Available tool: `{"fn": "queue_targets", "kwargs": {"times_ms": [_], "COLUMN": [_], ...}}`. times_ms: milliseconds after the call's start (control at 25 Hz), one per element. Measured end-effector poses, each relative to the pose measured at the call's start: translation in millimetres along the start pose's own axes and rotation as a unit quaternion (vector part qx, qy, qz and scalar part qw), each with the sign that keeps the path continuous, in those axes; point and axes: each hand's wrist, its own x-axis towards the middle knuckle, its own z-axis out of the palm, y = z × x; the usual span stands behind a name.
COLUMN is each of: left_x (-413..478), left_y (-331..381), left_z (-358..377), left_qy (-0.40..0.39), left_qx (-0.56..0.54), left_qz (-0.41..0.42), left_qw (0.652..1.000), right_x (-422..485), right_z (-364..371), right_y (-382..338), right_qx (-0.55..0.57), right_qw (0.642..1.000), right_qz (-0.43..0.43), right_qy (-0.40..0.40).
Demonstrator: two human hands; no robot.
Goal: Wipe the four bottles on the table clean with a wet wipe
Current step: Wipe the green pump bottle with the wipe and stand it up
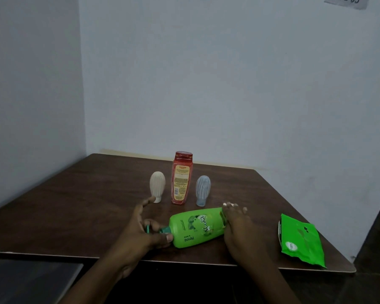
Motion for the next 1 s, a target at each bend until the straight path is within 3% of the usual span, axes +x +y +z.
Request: {"fn": "queue_targets", "kwargs": {"times_ms": [80, 240, 320, 520, 640, 1000], "left_x": [1.6, 1.2, -0.8, -0.9, -1.1, -1.7], "left_y": [1.0, 2.3, 2.2, 0.6, 0.6, 2.7], "left_z": [-0.3, 1.2, 2.9, 4.3, 6.0, 2.5], "left_qy": [0.004, 0.01, 0.003, 0.007, 0.007, -0.003], "left_qx": [0.003, 0.018, 0.018, -0.011, -0.008, 0.017], "left_qz": [0.008, 0.007, 0.005, 0.0, 0.006, 0.014], "left_qw": [1.0, 1.0, 1.0, 1.0, 1.0, 1.0], "right_x": [-4.2, -39.5, -43.5, -5.1, 1.2, -24.9], "right_z": [4.4, 9.9, 8.8, -2.2, -8.8, -15.3], "right_y": [-25.4, -74.8, -71.1, -9.5, 14.7, 18.9], "right_qx": [0.009, 0.041, 0.031, -0.008, -0.012, -0.019], "right_qw": [0.999, 0.973, 0.965, 0.999, 1.0, 0.999], "right_qz": [-0.045, -0.224, -0.256, -0.046, 0.019, -0.014], "right_qy": [-0.005, -0.042, -0.043, -0.02, -0.006, 0.035]}}
